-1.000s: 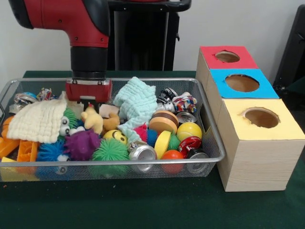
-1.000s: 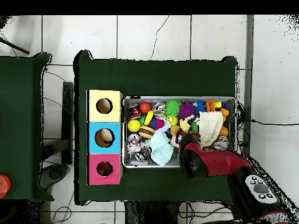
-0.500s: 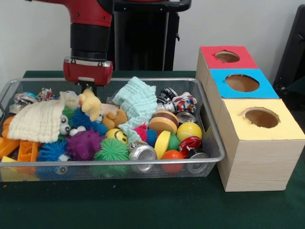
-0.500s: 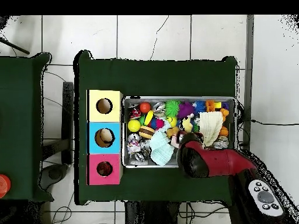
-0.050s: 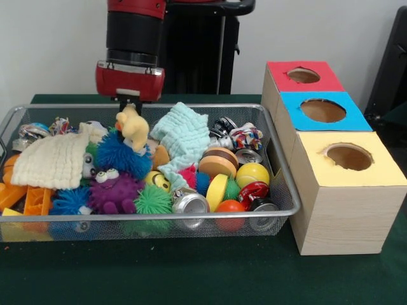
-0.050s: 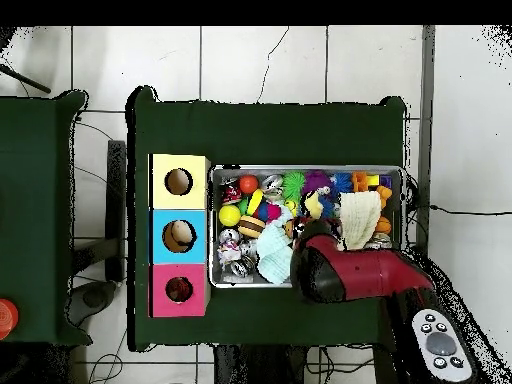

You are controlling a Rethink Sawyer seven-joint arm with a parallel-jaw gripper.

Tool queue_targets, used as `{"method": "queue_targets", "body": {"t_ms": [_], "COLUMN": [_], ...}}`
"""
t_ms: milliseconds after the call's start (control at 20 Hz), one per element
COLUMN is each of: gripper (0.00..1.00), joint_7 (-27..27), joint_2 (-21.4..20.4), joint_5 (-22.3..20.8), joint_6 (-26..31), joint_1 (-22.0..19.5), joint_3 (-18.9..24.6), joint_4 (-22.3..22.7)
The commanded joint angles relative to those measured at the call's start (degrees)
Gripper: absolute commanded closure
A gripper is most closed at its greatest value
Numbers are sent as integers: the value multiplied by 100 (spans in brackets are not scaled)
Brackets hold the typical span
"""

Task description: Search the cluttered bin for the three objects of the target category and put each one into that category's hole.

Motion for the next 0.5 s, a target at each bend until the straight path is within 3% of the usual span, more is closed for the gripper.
{"method": "queue_targets", "body": {"t_ms": [50,500], "gripper": [100,100], "joint_7": [619,658], "joint_2": [-369,-679], "joint_5": [414,724], "joint_6": [731,1017], "joint_1": [318,723], "joint_3": [-103,-341], "joint_4": [90,193]}}
